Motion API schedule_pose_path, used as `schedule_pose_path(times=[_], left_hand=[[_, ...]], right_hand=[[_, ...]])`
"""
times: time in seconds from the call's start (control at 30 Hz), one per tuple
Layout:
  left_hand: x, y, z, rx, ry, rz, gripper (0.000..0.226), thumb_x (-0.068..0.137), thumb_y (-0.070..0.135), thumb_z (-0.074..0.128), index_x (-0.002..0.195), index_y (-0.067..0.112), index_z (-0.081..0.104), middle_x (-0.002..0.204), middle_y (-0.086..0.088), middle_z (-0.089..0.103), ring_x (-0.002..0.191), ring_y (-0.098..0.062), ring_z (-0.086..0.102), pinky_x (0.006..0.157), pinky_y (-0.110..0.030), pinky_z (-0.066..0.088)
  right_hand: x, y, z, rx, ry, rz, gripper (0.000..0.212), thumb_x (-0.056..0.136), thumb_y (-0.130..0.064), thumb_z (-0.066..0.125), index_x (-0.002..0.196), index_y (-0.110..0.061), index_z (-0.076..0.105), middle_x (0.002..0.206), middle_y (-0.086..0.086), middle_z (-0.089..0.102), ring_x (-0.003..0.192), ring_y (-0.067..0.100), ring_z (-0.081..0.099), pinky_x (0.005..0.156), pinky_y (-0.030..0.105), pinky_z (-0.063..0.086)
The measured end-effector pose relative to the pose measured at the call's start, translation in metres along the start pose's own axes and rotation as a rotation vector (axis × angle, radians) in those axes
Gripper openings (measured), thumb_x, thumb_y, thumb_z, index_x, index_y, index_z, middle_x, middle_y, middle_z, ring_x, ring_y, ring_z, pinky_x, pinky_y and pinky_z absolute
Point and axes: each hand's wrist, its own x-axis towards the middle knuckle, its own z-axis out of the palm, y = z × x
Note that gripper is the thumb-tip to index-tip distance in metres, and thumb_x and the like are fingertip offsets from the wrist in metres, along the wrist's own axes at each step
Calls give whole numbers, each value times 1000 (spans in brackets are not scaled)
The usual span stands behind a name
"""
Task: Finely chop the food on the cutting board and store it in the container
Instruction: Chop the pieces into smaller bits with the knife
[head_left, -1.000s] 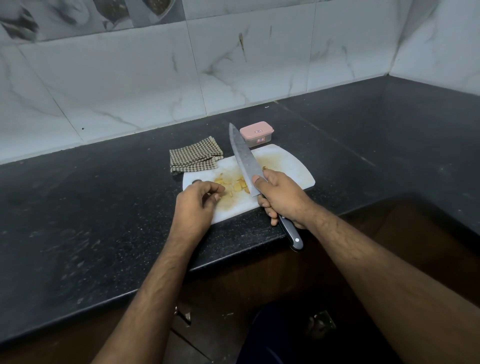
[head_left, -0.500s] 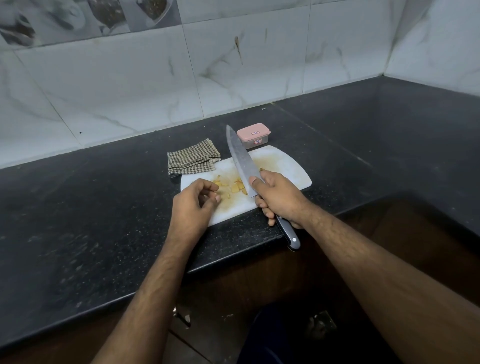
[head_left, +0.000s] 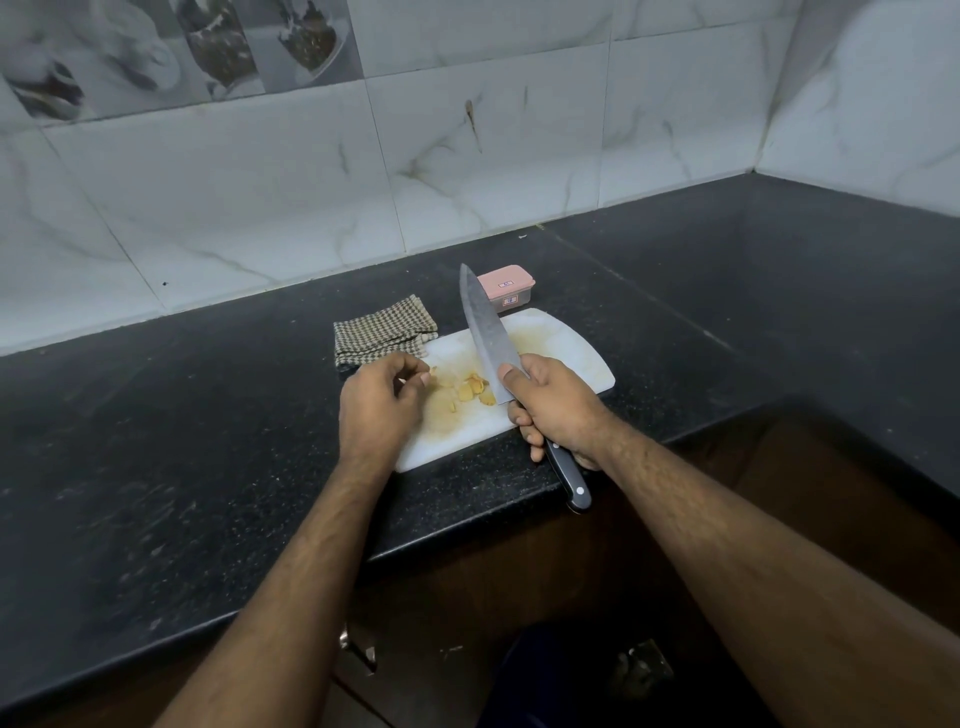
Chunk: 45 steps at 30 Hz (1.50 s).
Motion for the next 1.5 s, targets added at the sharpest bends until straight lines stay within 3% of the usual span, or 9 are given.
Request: schedule_pose_path(times=[0.2,0.4,0.6,0.77,0.87,0.97,1.07,1.23,1.5], left_hand=[[10,-12,7,72,-11,70,8,97,23,69,97,21,76,99,6,71,90,-22,65,87,-50,55],[2,-8,2,21,-2,100,11,92,25,75,103,22,78,98,10,64,91,-14,59,86,-46,54],[-1,-4,3,83,-201,128,14,81,44,84,91,39,77,107,15,56,111,-10,48,106,-58,38],[-1,-1,4,114,-201,95,15,79,45,85,80,40,71,108,14,55,114,-12,49,109,-56,33],[-2,2,5,116,-176,81,19,81,44,83,78,33,68,106,13,53,112,-11,45,108,-50,31],[2,-1,6,81,-102,78,16,85,42,80,81,34,67,97,17,50,105,-13,47,103,-50,41],[7,-6,8,91,-71,91,8,97,34,68,99,33,76,99,13,55,106,-17,51,99,-52,45],[5,-6,8,186,-94,107,28,105,32,55,129,26,69,112,12,50,117,-18,43,87,-35,22],[-2,4,8,324,-198,227,26,94,49,68,114,33,73,122,9,48,116,-8,33,94,-37,20]], right_hand=[[3,0,-2,15,2,-7,29,107,-38,44,111,-11,55,57,-5,47,40,9,40,39,26,45],[4,0,-2,21,-16,-12,24,107,-38,44,105,-17,54,58,-4,46,41,10,39,40,26,44],[4,1,-2,42,-10,-15,25,107,-38,44,105,-16,56,58,-3,47,40,11,39,39,26,44],[4,1,-2,30,-21,-11,29,107,-38,44,112,-13,55,58,-2,46,40,11,38,39,25,43],[4,2,-2,35,-19,-14,30,107,-38,44,114,-12,55,59,-2,46,40,11,38,39,25,43],[4,2,-2,45,-20,-19,28,107,-38,43,113,-12,55,58,-2,45,40,11,38,38,25,43],[3,2,-2,54,-24,-21,25,107,-37,43,108,-15,55,58,-2,45,40,12,37,38,25,42],[4,2,-2,72,-14,-7,30,107,-38,44,113,-11,53,58,-2,44,40,12,36,38,24,41],[3,1,-2,51,-7,-15,28,107,-37,43,111,-12,55,58,-1,45,40,11,37,38,24,42]])
